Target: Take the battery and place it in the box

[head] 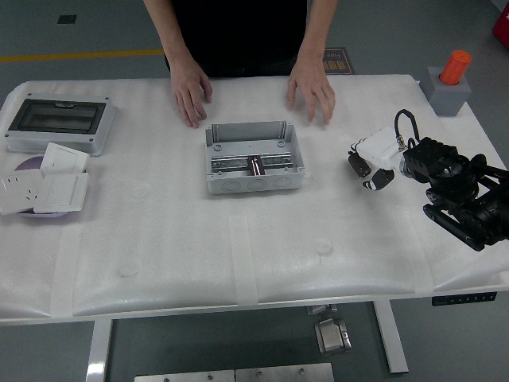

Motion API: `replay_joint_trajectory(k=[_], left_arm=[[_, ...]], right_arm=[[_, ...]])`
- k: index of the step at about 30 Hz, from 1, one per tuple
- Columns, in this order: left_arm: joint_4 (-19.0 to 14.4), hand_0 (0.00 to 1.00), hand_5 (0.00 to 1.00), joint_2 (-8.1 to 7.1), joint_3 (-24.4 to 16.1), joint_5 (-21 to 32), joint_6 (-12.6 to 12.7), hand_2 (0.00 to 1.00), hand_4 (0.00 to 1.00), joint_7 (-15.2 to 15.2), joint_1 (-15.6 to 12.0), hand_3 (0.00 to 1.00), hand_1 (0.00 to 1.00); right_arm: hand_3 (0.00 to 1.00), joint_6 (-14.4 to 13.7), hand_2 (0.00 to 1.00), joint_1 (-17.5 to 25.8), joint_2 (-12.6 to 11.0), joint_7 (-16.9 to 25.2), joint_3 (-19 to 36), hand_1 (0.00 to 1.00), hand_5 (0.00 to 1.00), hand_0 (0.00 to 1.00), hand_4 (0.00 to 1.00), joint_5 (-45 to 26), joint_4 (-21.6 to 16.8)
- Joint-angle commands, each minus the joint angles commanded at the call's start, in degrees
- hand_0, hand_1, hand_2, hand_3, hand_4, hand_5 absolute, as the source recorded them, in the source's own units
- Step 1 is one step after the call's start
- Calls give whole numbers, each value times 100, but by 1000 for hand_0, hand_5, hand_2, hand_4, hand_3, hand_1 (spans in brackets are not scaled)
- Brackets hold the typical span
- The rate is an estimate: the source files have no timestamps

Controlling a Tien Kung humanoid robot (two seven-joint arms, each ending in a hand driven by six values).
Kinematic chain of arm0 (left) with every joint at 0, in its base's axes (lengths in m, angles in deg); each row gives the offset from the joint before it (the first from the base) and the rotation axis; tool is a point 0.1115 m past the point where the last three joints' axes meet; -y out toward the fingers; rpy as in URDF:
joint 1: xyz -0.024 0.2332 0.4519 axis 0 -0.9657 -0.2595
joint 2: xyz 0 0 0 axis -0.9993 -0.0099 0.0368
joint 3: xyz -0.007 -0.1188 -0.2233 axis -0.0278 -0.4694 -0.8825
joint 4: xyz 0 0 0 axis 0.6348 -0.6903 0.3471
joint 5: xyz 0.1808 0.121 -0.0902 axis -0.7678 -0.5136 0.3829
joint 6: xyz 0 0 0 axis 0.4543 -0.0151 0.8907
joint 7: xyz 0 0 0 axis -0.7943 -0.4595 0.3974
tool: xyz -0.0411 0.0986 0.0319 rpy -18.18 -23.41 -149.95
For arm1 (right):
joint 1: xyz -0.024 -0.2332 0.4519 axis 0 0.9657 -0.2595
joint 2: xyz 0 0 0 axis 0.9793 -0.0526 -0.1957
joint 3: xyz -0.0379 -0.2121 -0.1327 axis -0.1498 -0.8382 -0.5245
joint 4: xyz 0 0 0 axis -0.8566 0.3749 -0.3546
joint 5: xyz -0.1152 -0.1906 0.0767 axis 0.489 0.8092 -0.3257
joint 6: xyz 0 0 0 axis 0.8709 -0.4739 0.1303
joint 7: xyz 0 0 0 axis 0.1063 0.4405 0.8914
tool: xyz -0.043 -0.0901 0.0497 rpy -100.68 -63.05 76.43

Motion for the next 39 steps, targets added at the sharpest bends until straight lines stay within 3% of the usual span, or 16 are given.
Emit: replay_joint_trajectory(k=[14,15,20,21,39], left_arm=[[-40,590,261,33,-153,-257,48,577,682,-68,17,719,631],[-43,590,262,33,-165,-271,50,576,681,-70,19,718,629],[-56,590,262,35,-219,-343,56,576,681,-81,28,718,629],[-59,590,262,36,-227,-354,56,577,682,-81,28,718,627],[-111,589,263,43,-352,-537,64,574,682,-89,39,717,626]], right_arm=[[816,-152,781,-76,-15,-36,-30,525,382,570,737,-25,3],[779,-160,771,-75,-14,-40,-32,526,428,574,683,-24,3],[779,-187,771,-72,-10,-50,-31,526,428,574,683,1,11],[737,-190,761,-72,-11,-52,-30,524,445,560,625,4,15],[710,-164,751,-29,65,-60,-8,516,409,551,601,-28,109]])
